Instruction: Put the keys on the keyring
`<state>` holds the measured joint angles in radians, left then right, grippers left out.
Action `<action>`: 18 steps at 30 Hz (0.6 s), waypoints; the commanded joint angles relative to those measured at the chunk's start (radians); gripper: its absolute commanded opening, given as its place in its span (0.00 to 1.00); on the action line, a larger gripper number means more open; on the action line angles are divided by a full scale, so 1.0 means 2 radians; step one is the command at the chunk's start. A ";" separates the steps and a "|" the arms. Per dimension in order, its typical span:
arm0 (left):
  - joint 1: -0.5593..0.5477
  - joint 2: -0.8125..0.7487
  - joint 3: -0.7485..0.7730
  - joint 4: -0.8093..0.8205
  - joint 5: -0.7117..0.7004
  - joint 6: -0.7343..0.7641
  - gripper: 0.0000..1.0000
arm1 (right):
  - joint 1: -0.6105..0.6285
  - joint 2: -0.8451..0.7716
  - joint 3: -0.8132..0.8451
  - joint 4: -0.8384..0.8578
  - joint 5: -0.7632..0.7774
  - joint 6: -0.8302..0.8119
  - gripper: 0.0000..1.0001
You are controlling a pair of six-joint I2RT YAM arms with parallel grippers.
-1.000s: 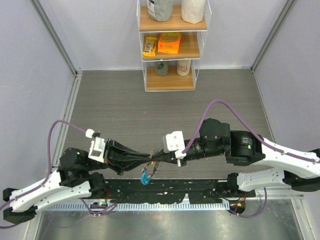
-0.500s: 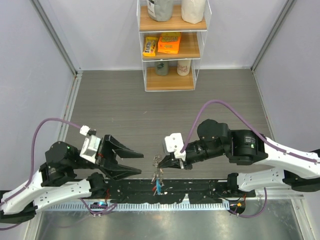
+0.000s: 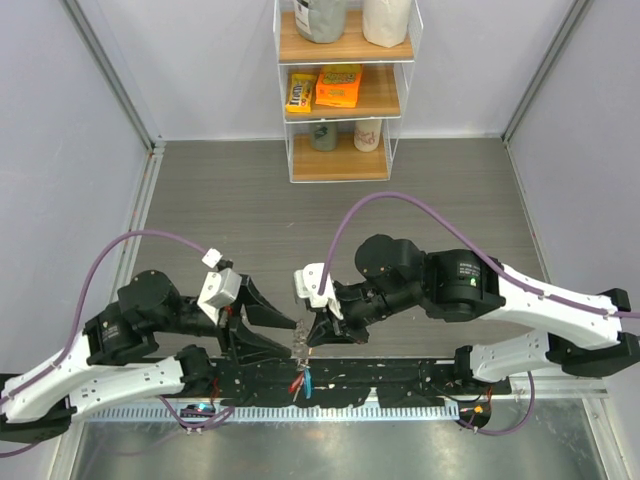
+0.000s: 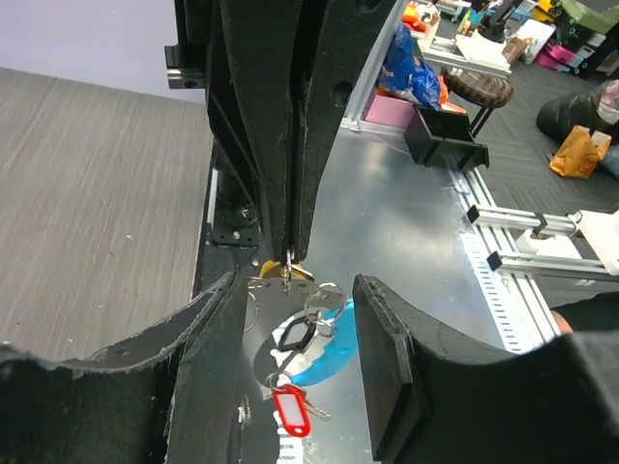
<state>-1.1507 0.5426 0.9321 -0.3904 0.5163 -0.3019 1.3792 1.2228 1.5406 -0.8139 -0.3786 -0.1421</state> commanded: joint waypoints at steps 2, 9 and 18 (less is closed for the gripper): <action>-0.001 0.005 0.029 -0.053 -0.004 0.008 0.52 | 0.001 0.014 0.037 -0.005 0.012 0.023 0.06; 0.000 0.016 0.046 -0.109 -0.017 0.021 0.47 | 0.002 0.043 0.064 -0.019 0.008 0.035 0.06; -0.001 0.029 0.055 -0.141 -0.014 0.032 0.32 | 0.001 0.074 0.088 -0.031 0.000 0.036 0.06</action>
<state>-1.1507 0.5869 0.9974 -0.6342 0.4885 -0.2626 1.3792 1.3602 1.6512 -0.8928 -0.3614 -0.0856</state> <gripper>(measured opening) 0.352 0.074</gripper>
